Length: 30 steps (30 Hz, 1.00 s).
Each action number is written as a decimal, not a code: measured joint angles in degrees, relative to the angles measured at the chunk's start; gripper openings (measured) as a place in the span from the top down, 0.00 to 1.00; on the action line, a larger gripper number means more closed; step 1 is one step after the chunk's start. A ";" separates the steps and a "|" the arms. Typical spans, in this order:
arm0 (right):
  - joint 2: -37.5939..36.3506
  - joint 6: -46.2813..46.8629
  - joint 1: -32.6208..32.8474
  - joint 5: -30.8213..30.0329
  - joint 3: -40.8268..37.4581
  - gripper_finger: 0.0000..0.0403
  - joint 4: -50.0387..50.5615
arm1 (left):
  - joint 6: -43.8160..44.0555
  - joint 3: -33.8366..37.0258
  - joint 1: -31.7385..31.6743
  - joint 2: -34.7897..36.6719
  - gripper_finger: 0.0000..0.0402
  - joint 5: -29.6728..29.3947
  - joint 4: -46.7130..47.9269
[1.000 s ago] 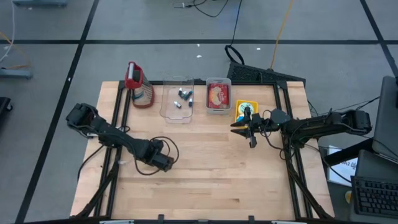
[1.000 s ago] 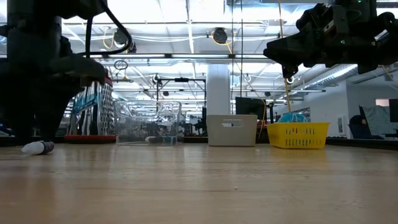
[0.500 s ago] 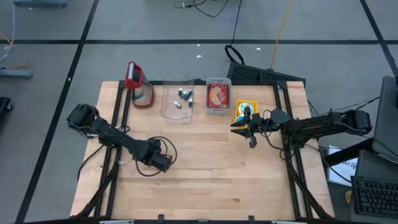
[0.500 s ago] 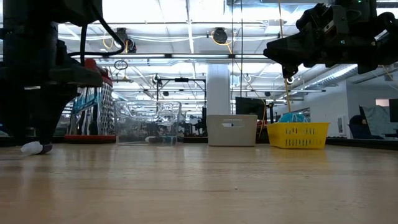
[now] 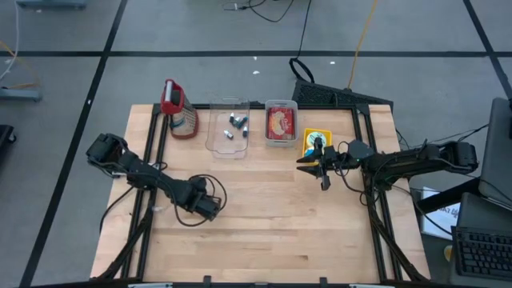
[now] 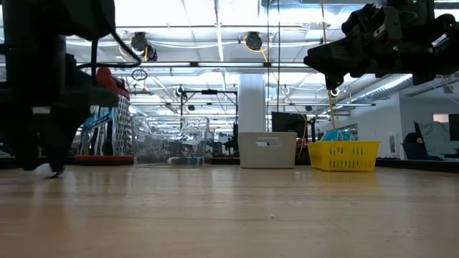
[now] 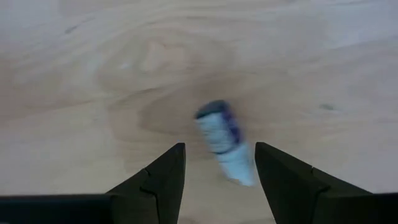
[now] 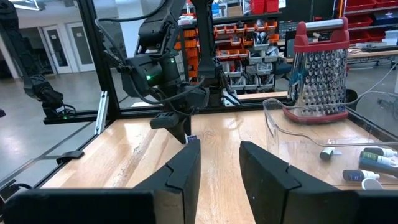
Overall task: Pick & Place Food Item
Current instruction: Put the purple food coloring into the transparent bin
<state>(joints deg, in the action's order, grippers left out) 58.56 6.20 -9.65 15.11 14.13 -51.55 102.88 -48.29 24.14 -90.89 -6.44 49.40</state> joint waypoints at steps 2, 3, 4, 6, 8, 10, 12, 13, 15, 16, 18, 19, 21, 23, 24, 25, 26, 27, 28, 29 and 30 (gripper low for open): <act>-0.01 0.00 0.00 0.00 0.00 0.75 -0.02 | 0.75 0.85 0.00 0.00 0.51 0.00 0.06; 0.00 0.00 0.00 0.00 0.00 0.75 -0.02 | 1.04 1.22 -0.07 0.00 0.51 0.00 0.06; 0.00 0.00 -0.02 -0.01 0.01 0.75 -0.02 | 1.19 1.50 -0.10 0.00 0.51 0.01 0.00; -0.01 0.00 0.00 0.00 0.00 0.75 -0.02 | 1.19 2.03 -0.11 0.00 0.51 0.00 -0.04; -0.01 0.00 -0.01 0.00 0.00 0.75 -0.01 | 1.19 2.34 -0.11 0.00 0.51 0.02 -0.23; 0.00 0.00 0.00 0.00 0.02 0.75 -0.02 | 1.12 2.42 -0.11 0.02 0.51 -0.05 -0.23; 0.00 0.00 0.00 -0.01 0.00 0.75 0.00 | -0.31 2.44 -0.11 0.04 0.51 -0.07 -0.35; -0.01 0.00 -0.02 0.00 0.02 0.75 -0.02 | -1.10 2.44 -0.11 0.04 0.51 -0.07 -0.43; -0.01 0.00 0.00 -0.02 0.00 0.75 -0.02 | -2.96 2.44 -0.13 0.04 0.51 -0.17 -0.87; -0.01 0.00 0.00 -0.01 0.01 0.75 -0.02 | -3.84 2.46 -0.14 0.04 0.51 -0.29 -1.44; -0.01 -0.01 0.00 -0.02 0.00 0.75 -0.01 | -5.88 2.51 -0.15 0.04 0.51 -0.33 -2.84; -0.01 -0.08 0.00 -0.01 0.01 0.75 -0.01 | -6.74 2.51 -0.15 0.04 0.51 -0.26 -3.56; -0.01 -0.82 0.00 -0.02 0.00 0.75 0.02 | -8.55 2.51 -0.11 0.04 0.51 -0.05 -4.94; -0.01 -1.07 0.00 -0.02 0.02 0.75 0.02 | -9.66 2.51 -0.13 0.04 0.51 0.00 -5.95; 0.01 -1.07 -0.02 -0.02 0.02 0.75 0.02 | -10.07 2.51 -0.16 0.04 0.51 -0.01 -6.31; -0.01 -1.07 0.00 -0.02 0.00 0.75 0.02 | -10.26 2.51 -0.15 0.04 0.51 -0.01 -6.46; -0.01 -1.03 -0.01 -0.01 0.02 0.75 0.01 | -10.25 2.51 -0.15 0.04 0.51 -0.04 -6.46; 0.01 -0.78 0.00 -0.02 0.00 0.75 0.00 | -10.26 2.51 -0.15 0.04 0.51 -0.04 -6.46; 0.00 -0.40 -0.01 0.00 0.00 0.75 0.00 | -10.24 2.51 -0.15 0.04 0.51 -0.04 -6.46; -0.01 -0.01 -0.02 0.00 0.00 0.75 0.00 | -10.24 2.51 -0.15 0.04 0.51 -0.04 -6.46; -0.01 0.07 -0.02 -0.02 0.00 0.75 0.00 | -10.24 2.51 -0.15 0.04 0.51 -0.04 -6.46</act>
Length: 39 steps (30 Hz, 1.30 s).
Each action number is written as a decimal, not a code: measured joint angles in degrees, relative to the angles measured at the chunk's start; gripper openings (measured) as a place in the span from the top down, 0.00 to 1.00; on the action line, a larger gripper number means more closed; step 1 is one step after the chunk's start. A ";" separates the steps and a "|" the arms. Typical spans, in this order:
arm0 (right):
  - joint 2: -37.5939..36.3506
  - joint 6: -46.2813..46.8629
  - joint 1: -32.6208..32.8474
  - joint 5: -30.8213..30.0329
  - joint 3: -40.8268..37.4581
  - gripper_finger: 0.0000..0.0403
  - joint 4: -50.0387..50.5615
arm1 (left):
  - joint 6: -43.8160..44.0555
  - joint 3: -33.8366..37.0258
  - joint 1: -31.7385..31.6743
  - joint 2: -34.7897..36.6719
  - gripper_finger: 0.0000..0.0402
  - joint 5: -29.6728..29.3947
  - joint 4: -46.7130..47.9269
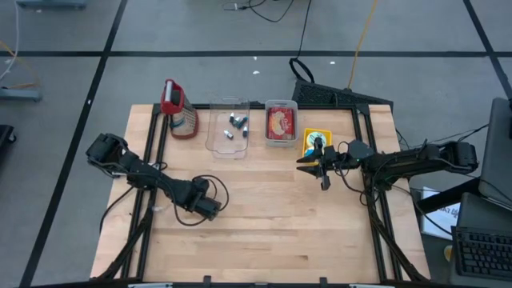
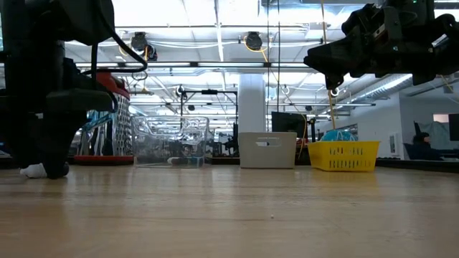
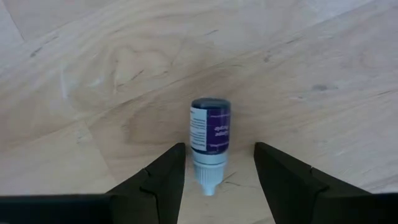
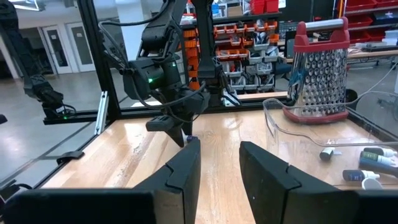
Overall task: Pick & Place Food Item
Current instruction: Put the purple food coloring into the transparent bin
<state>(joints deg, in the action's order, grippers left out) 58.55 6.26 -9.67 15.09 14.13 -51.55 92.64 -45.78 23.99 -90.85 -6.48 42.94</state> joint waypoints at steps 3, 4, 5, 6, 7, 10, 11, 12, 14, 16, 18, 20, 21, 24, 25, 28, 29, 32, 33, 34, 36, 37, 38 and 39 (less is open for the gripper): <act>0.01 0.09 -0.01 0.00 0.00 0.75 -0.02 | 0.00 0.00 0.00 0.00 0.54 -0.02 0.00; -0.01 0.13 -0.01 0.00 0.00 0.75 -0.02 | 0.02 0.00 0.00 0.00 0.55 -0.02 0.00; -0.01 0.15 0.02 0.02 0.02 0.75 -0.02 | 0.02 0.00 0.00 0.00 0.57 -0.06 0.00; -0.01 0.15 0.00 0.00 0.01 0.75 -0.02 | 0.03 0.00 0.00 0.00 0.60 -0.28 0.00; 0.00 0.14 0.02 0.02 0.00 0.75 -0.03 | 0.12 0.00 0.00 0.00 0.62 -0.70 0.00; -0.01 0.13 0.02 0.02 0.00 0.75 -0.02 | 0.83 0.00 0.00 0.00 0.69 -2.15 -0.20; -0.01 0.15 0.00 0.00 0.01 0.75 -0.04 | 0.55 0.00 0.00 -0.01 0.71 -2.45 -0.44; -0.01 0.15 0.01 0.00 0.00 0.75 -0.04 | -0.08 0.00 -0.02 -0.02 0.74 -2.68 -0.81; -0.01 0.15 -0.01 0.01 0.00 0.75 -0.04 | -1.87 0.00 -0.17 -0.02 0.79 -3.44 -1.86; -0.01 0.15 0.02 0.00 0.00 0.75 -0.04 | -3.93 0.00 -0.49 -0.02 0.85 -4.69 -3.28; 0.00 0.15 -0.01 0.01 0.00 0.75 -0.22 | -6.17 -0.25 -0.96 -0.02 0.88 -6.35 -5.24; -0.01 0.15 0.01 0.00 0.02 0.75 -0.48 | -8.67 -0.72 -1.53 0.13 0.88 -8.20 -7.37; -0.01 0.15 0.01 0.01 0.00 0.75 -0.48 | -10.16 -0.91 -1.80 0.32 0.88 -9.02 -8.50; -0.01 0.15 0.01 0.00 0.01 0.75 -0.48 | -14.72 -1.87 -3.03 0.48 0.88 -10.60 -12.21; -0.01 0.15 -0.01 0.00 0.02 0.75 -0.48 | -16.46 -2.29 -3.53 0.48 0.87 -10.62 -13.13; 0.01 0.17 -0.01 0.00 0.00 0.75 -0.48 | -21.70 -3.69 -4.86 0.48 0.85 -10.67 -15.98; 0.00 0.17 0.01 0.00 0.00 0.75 -0.48 | -23.41 -3.98 -5.35 0.48 0.85 -10.67 -17.25; 0.01 0.17 0.02 0.00 0.00 0.75 -0.46 | -27.87 -4.57 -7.28 0.48 0.87 -10.75 -19.92; -0.01 0.17 0.01 0.00 0.02 0.75 -0.46 | -29.31 -4.87 -7.92 0.48 0.87 -10.78 -20.62; 0.01 0.16 0.00 0.00 0.01 0.75 -0.46 | -30.64 -5.29 -8.59 0.48 0.87 -10.77 -20.89; 0.01 0.15 -0.01 0.00 0.00 0.75 -0.46 | -33.80 -6.31 -9.81 0.49 0.87 -11.15 -20.99; 0.01 0.17 0.00 0.00 0.00 0.75 -0.46 | -35.52 -6.91 -10.33 0.50 0.87 -11.95 -21.01; 0.00 0.17 0.01 0.00 0.00 0.75 -0.44 | -37.11 -7.57 -10.87 0.49 0.87 -13.02 -21.08; 0.00 0.17 0.00 0.00 0.01 0.75 -0.45 | -38.78 -8.30 -11.43 0.50 0.87 -14.14 -21.19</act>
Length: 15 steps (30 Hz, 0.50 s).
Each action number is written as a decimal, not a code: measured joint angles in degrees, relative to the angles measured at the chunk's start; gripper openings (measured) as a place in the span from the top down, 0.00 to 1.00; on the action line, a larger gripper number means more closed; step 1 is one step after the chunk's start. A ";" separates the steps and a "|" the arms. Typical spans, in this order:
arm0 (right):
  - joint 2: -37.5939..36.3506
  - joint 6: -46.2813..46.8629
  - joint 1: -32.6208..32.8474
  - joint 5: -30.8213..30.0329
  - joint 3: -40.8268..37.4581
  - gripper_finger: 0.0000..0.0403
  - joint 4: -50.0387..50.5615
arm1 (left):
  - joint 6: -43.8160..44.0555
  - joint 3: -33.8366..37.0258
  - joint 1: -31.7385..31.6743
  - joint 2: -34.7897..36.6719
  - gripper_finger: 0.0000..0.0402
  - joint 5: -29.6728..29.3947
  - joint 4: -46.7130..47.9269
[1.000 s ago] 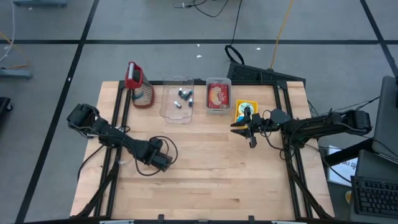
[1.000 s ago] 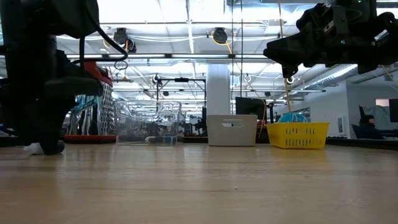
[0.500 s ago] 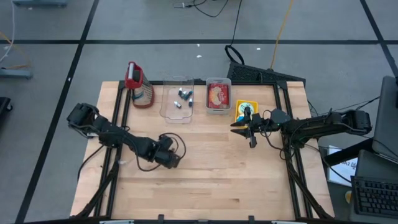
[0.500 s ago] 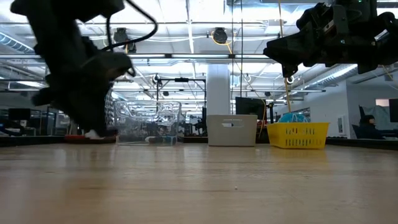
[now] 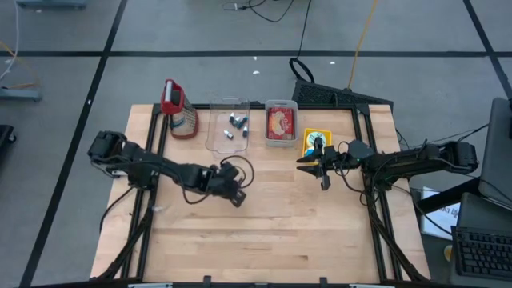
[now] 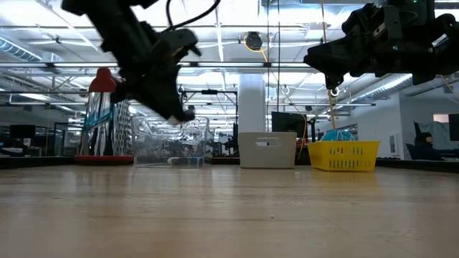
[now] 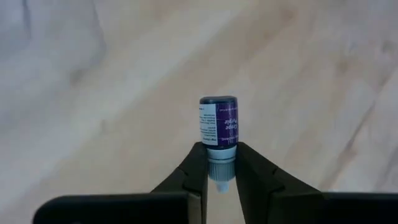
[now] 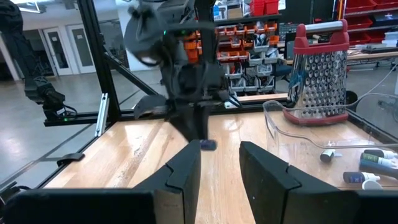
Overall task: Pick & Place Food Item
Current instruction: Put the purple food coloring into the transparent bin
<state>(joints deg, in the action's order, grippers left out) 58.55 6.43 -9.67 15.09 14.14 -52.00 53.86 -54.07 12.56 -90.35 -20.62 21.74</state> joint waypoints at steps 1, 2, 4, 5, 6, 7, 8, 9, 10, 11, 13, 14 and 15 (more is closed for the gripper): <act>-0.01 0.00 0.01 0.01 0.00 0.75 0.02 | -1.81 -0.93 -0.74 0.00 0.87 -1.01 -0.21; -0.01 -0.01 0.02 0.00 0.00 0.75 0.03 | -3.50 -1.98 -1.47 0.00 0.87 -1.82 -0.15; -0.01 0.00 0.00 0.00 -0.01 0.75 0.07 | -7.38 -4.52 -3.21 0.00 0.87 -2.34 1.30; -0.01 0.00 0.01 0.02 0.01 0.75 0.20 | -9.36 -6.04 -4.08 0.00 0.87 -2.44 2.48; -0.01 0.00 0.00 0.02 0.01 0.75 0.36 | -11.59 -7.61 -4.97 0.00 0.87 -2.48 3.75; -0.01 0.00 0.00 0.02 -0.01 0.75 0.42 | -13.89 -9.26 -5.92 0.00 0.87 -2.57 4.93; -0.01 0.00 0.00 0.00 0.01 0.75 0.45 | -16.07 -10.87 -6.77 0.00 0.87 -2.84 6.05; 0.00 0.00 0.02 0.01 -0.01 0.75 0.45 | -18.24 -12.45 -7.62 0.00 0.87 -3.44 7.23; -0.01 0.00 0.01 0.02 0.00 0.75 0.45 | -20.10 -14.05 -8.48 0.02 0.87 -3.91 8.40; 0.00 -0.01 0.01 0.02 0.00 0.75 0.45 | -22.18 -15.47 -9.38 0.06 0.87 -4.46 9.33; -0.01 0.00 0.02 0.02 -0.01 0.75 0.45 | -25.81 -17.29 -11.07 0.54 0.87 -5.58 9.70; 0.00 0.00 0.02 0.02 0.00 0.75 0.45 | -27.37 -17.39 -11.95 1.38 0.87 -6.00 9.18; -0.01 -0.02 0.02 0.02 -0.01 0.75 0.54 | -28.60 -17.29 -12.90 2.29 0.87 -6.23 8.41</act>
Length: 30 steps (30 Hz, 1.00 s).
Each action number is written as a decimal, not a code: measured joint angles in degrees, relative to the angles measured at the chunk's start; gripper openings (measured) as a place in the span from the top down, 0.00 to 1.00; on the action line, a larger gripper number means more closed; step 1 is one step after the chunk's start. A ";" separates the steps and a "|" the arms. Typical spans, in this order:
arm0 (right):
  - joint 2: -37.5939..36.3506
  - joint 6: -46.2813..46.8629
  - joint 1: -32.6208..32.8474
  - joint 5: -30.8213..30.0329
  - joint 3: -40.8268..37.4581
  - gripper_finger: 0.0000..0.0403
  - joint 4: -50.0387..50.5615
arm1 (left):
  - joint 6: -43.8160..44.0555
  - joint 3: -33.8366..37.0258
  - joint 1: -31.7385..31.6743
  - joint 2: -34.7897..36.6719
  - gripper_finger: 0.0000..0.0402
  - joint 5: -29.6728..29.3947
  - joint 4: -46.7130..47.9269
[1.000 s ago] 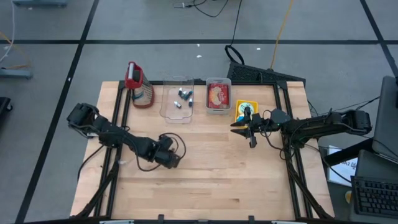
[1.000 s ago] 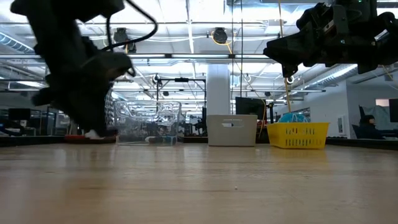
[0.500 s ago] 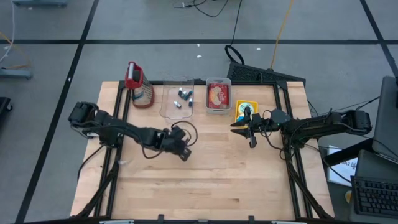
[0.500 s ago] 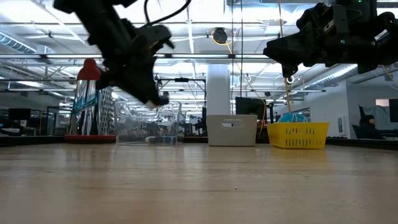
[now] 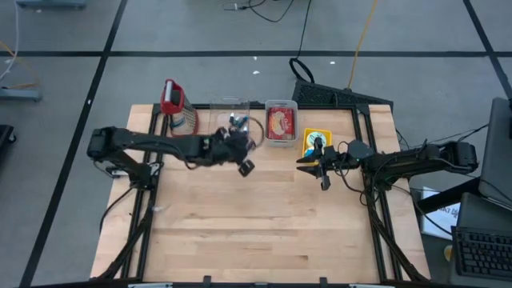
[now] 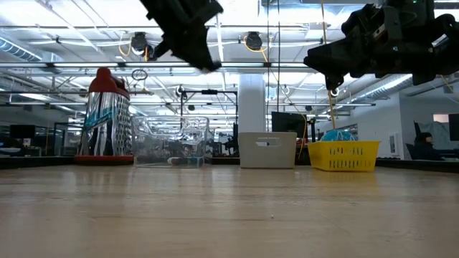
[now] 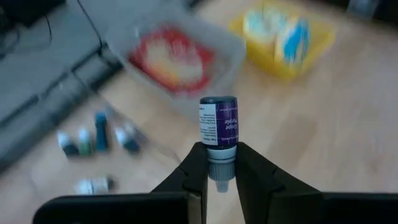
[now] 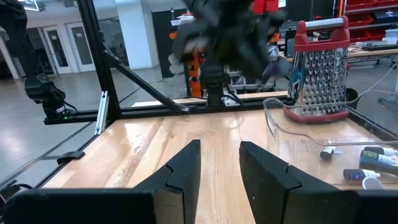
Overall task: Pick & Place Food Item
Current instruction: Put the purple food coloring into the transparent bin
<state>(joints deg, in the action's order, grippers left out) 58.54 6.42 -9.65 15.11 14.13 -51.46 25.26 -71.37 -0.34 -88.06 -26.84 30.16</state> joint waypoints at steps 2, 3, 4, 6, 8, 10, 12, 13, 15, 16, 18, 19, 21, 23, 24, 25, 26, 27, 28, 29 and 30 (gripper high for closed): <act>0.02 0.02 0.00 0.00 0.02 0.75 0.47 | -1.90 1.20 -1.86 2.62 0.87 0.22 -3.89; 0.00 0.00 -0.02 0.00 0.00 0.75 0.73 | -2.72 2.38 -2.75 4.02 0.87 0.84 -5.37; 0.02 0.01 -0.01 0.01 0.02 0.75 0.92 | -3.65 3.89 -3.66 5.41 0.87 2.02 -6.65; 0.02 0.01 -0.01 0.01 0.01 0.75 1.42 | -4.94 7.52 -5.29 8.31 0.87 4.55 -10.27; 0.02 -0.01 -0.02 0.00 0.02 0.75 1.44 | -5.44 12.06 -6.83 11.44 0.87 6.54 -14.06; 0.02 -0.12 0.00 0.00 0.00 0.75 1.60 | -5.29 16.81 -8.50 14.20 0.87 8.34 -19.88; 0.02 -0.67 -0.04 0.00 0.02 0.75 1.59 | -4.15 22.15 -10.11 16.51 0.87 9.20 -25.55; 0.02 -1.08 -0.04 0.00 0.02 0.75 1.61 | -3.17 24.63 -10.91 17.18 0.87 9.38 -28.81; 0.02 -1.23 -0.04 0.00 0.02 0.75 1.61 | -0.84 29.00 -12.64 18.04 0.87 9.81 -34.01; 0.02 -1.25 -0.04 -0.02 0.02 0.75 1.61 | 0.55 30.88 -13.56 18.14 0.87 9.64 -35.93; 0.02 -1.27 -0.04 0.00 0.02 0.75 1.59 | 4.01 33.78 -15.53 17.88 0.87 7.68 -38.96; 0.02 -1.27 -0.04 -0.02 0.02 0.75 1.59 | 5.94 34.91 -16.42 17.36 0.87 6.43 -39.37; 0.02 -1.14 -0.06 -0.02 0.02 0.75 1.59 | 9.13 36.09 -17.96 16.03 0.87 5.21 -39.80; 0.02 -1.14 -0.06 -0.03 0.02 0.75 1.41 | 10.70 36.48 -19.56 14.64 0.87 5.56 -39.71; 0.02 -1.14 -0.06 -0.02 0.02 0.75 1.39 | 11.24 36.33 -20.33 13.75 0.87 6.50 -40.69; 0.02 -1.14 -0.06 -0.02 0.01 0.75 1.38 | 11.70 36.28 -21.02 12.72 0.87 7.73 -41.81; 0.02 -1.13 -0.06 -0.04 0.02 0.75 1.27 | 12.19 36.28 -21.54 11.69 0.87 9.16 -42.98; 0.02 -1.12 -0.06 -0.07 0.02 0.75 1.15 | 12.66 36.30 -21.91 10.51 0.87 10.65 -44.27; 0.02 -1.12 -0.06 -0.09 0.02 0.75 1.13 | 12.78 36.30 -22.18 9.15 0.87 11.90 -45.88; 0.02 -1.12 -0.06 -0.09 0.02 0.75 1.08 | 12.81 36.28 -22.35 8.03 0.87 12.63 -46.96; 0.02 -1.12 -0.06 -0.09 0.02 0.75 1.00 | 13.11 36.28 -22.65 7.18 0.87 12.98 -47.19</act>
<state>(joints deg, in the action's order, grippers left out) 58.57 5.30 -9.72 15.03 14.15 -50.46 38.37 -35.09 -22.99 -80.88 -13.86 -17.03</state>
